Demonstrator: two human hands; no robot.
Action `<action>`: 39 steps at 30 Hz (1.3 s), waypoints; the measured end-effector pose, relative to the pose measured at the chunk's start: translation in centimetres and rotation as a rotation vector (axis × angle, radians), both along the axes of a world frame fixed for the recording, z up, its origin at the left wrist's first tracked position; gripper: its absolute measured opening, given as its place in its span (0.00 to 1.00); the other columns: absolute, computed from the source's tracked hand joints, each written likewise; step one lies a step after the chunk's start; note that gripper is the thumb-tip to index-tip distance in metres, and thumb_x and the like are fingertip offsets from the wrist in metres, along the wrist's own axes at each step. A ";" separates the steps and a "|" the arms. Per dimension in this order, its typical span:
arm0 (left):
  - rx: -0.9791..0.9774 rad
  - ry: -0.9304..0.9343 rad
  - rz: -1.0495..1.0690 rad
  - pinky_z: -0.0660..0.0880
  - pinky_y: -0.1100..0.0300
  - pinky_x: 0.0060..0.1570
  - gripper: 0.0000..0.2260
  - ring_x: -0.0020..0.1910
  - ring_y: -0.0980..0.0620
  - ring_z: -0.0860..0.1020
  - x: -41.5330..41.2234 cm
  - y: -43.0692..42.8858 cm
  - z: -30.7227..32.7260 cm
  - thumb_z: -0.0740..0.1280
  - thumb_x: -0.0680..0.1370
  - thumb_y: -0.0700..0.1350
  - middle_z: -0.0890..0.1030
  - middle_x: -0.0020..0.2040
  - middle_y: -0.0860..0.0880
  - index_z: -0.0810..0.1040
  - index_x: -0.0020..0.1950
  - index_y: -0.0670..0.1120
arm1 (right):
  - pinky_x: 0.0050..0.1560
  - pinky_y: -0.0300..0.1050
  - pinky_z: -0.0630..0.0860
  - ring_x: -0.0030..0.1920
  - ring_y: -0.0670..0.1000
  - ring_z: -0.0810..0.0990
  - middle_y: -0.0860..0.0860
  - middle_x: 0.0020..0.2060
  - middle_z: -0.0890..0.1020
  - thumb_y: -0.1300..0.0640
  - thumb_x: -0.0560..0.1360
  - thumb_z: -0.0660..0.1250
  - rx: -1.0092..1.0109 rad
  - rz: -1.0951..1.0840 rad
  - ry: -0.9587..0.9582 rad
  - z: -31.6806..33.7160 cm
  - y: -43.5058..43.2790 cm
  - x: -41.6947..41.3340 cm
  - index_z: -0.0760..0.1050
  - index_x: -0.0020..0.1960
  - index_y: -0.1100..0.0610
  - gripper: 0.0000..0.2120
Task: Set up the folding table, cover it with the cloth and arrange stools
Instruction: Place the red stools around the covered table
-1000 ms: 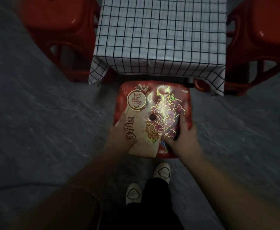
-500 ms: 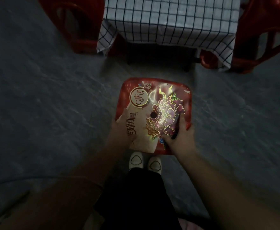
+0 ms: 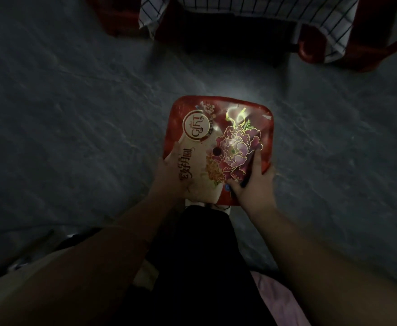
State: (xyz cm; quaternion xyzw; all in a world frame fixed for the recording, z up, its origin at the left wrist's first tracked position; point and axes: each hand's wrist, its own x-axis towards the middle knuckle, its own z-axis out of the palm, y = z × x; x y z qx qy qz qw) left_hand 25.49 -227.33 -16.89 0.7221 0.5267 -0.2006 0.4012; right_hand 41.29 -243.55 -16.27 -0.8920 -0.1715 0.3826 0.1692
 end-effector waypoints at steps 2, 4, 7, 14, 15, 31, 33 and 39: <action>-0.013 0.002 0.017 0.67 0.47 0.67 0.51 0.70 0.40 0.66 -0.1 0.2 -0.1 0.76 0.72 0.46 0.61 0.73 0.39 0.42 0.81 0.57 | 0.73 0.59 0.63 0.73 0.65 0.63 0.59 0.74 0.53 0.45 0.70 0.77 -0.002 -0.005 -0.007 -0.1 0.1 -0.3 0.41 0.80 0.40 0.53; -0.023 0.004 0.016 0.68 0.47 0.66 0.51 0.70 0.40 0.66 -0.2 0.2 -0.2 0.76 0.72 0.46 0.60 0.73 0.39 0.41 0.80 0.59 | 0.72 0.60 0.64 0.73 0.66 0.63 0.59 0.74 0.53 0.45 0.70 0.76 -0.009 -0.013 -0.001 -0.2 0.2 -0.5 0.41 0.79 0.40 0.53; -0.031 0.004 0.007 0.68 0.45 0.66 0.50 0.71 0.38 0.66 -0.1 0.0 0.2 0.75 0.73 0.47 0.57 0.74 0.38 0.40 0.80 0.59 | 0.73 0.61 0.64 0.73 0.67 0.64 0.60 0.75 0.51 0.44 0.70 0.76 -0.026 -0.007 0.006 -0.4 0.2 -0.5 0.40 0.79 0.39 0.53; 0.036 0.170 -0.189 0.64 0.39 0.70 0.37 0.75 0.38 0.61 1.0 1.1 4.1 0.66 0.78 0.54 0.52 0.79 0.41 0.48 0.80 0.56 | 0.72 0.65 0.64 0.78 0.63 0.52 0.58 0.80 0.49 0.39 0.77 0.64 -0.225 0.194 -0.084 3.0 1.6 0.6 0.42 0.81 0.44 0.42; 0.083 0.199 -0.255 0.64 0.39 0.70 0.34 0.74 0.39 0.61 1.2 1.4 5.5 0.63 0.79 0.56 0.55 0.79 0.42 0.51 0.80 0.54 | 0.72 0.65 0.64 0.78 0.62 0.51 0.57 0.80 0.51 0.39 0.78 0.61 -0.229 0.256 -0.116 4.3 1.8 1.0 0.45 0.81 0.46 0.38; 0.557 -0.123 -0.458 0.59 0.40 0.74 0.30 0.77 0.41 0.59 0.5 5.6 38.5 0.59 0.80 0.57 0.62 0.78 0.44 0.57 0.80 0.50 | 0.76 0.58 0.60 0.77 0.57 0.58 0.56 0.76 0.65 0.44 0.79 0.55 0.123 0.305 -0.505 39.2 0.7 0.6 0.59 0.78 0.55 0.30; 0.627 -0.162 -0.504 0.61 0.40 0.73 0.29 0.77 0.41 0.60 0.4 5.2 40.7 0.59 0.79 0.57 0.64 0.78 0.44 0.59 0.79 0.50 | 0.77 0.58 0.59 0.79 0.56 0.55 0.54 0.78 0.62 0.43 0.80 0.56 0.169 0.304 -0.551 41.9 -0.1 0.2 0.57 0.79 0.52 0.31; 0.650 -0.211 -0.613 0.57 0.42 0.76 0.31 0.79 0.42 0.56 3.8 2.4 44.7 0.58 0.80 0.58 0.58 0.80 0.45 0.54 0.80 0.52 | 0.78 0.56 0.55 0.80 0.55 0.51 0.52 0.80 0.58 0.42 0.80 0.56 0.148 0.267 -0.572 44.7 -2.4 1.2 0.53 0.81 0.50 0.33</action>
